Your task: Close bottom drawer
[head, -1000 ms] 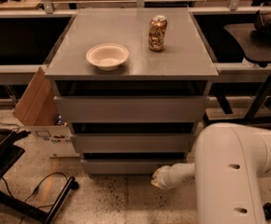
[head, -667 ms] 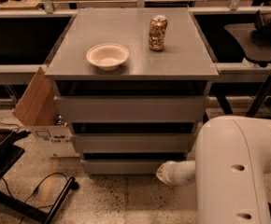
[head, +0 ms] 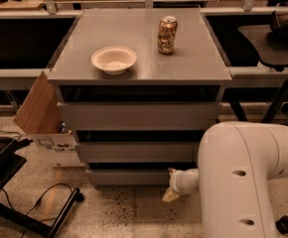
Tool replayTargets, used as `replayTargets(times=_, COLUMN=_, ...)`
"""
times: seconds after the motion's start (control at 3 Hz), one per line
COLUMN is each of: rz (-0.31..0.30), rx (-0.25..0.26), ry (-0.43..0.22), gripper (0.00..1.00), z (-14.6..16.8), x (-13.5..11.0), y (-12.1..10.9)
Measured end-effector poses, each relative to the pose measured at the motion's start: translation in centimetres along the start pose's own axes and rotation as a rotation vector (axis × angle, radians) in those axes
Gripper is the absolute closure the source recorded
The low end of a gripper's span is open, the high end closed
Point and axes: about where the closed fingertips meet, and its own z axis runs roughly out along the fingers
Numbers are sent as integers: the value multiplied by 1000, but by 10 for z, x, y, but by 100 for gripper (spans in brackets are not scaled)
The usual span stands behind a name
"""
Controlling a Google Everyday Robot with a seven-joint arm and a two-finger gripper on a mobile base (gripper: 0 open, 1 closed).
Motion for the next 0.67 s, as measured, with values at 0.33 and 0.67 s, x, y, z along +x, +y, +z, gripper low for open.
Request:
replayTargets(times=0.33, rz=7, rx=11, ry=67, gripper=0, z=-19, x=11, y=-7)
replayTargets(times=0.67, rz=14, rx=71, ry=186, gripper=0, z=-70, x=32, y=-18)
